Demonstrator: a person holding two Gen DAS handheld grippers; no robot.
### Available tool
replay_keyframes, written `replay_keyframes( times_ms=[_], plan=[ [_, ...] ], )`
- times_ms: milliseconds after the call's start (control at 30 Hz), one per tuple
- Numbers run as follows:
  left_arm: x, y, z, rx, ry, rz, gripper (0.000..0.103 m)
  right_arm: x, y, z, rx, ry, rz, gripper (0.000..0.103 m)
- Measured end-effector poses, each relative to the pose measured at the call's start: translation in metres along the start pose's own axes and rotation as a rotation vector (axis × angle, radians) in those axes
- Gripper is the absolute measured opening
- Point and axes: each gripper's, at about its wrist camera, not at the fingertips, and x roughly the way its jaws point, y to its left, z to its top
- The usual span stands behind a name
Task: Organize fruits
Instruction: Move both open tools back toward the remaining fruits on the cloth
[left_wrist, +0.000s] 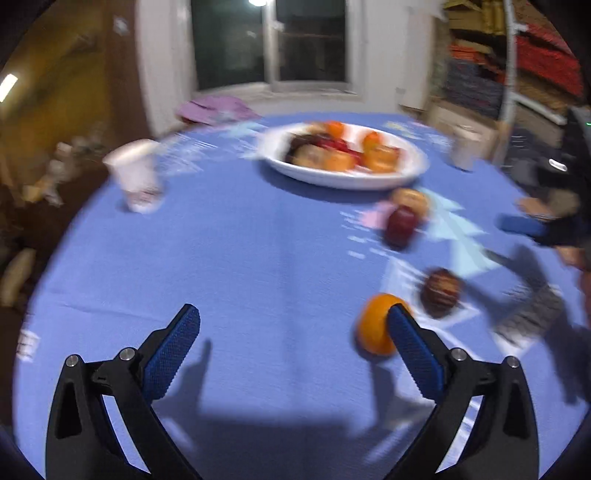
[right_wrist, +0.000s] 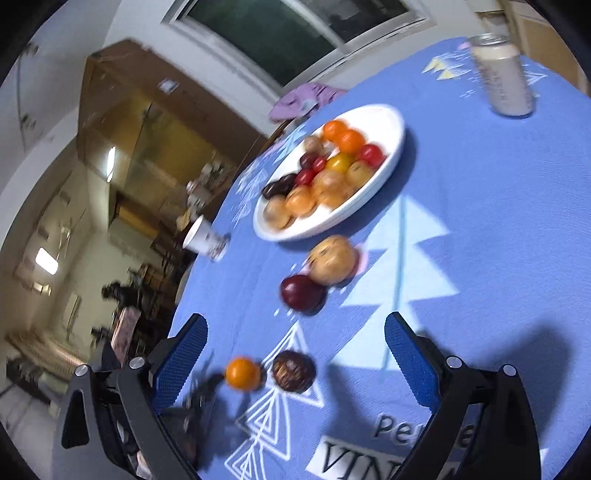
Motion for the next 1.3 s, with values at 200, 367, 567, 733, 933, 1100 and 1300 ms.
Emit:
replay_keyframes(
  times_ms=[200,367,567,733,933,1100,1300],
  plan=[
    [-0.009,-0.013,0.001,0.091,-0.038,-0.019,0.099,0.018,0.009,-0.010,-0.024,0.072,-0.001,0.097],
    [-0.016,-0.030,0.003,0.139,-0.080,-0.106,0.099,0.017,0.009,-0.011,-0.021,0.070,-0.003,0.097],
    [-0.005,-0.050,0.002,0.202,-0.025,-0.138,0.099,0.014,0.014,-0.011,-0.044,0.061,0.000,0.097],
    [0.003,-0.040,0.003,0.158,-0.002,-0.141,0.099,0.017,0.016,-0.013,-0.063,0.081,-0.006,0.097],
    [0.008,0.009,0.009,-0.074,0.021,-0.143,0.099,0.033,0.022,-0.023,-0.108,0.140,-0.003,0.088],
    [0.005,-0.008,0.007,-0.012,0.016,-0.188,0.099,0.042,0.027,-0.029,-0.145,0.173,-0.018,0.081],
    [0.010,-0.032,0.004,0.113,0.029,-0.112,0.099,0.044,0.046,-0.042,-0.327,0.124,-0.179,0.081]
  ],
)
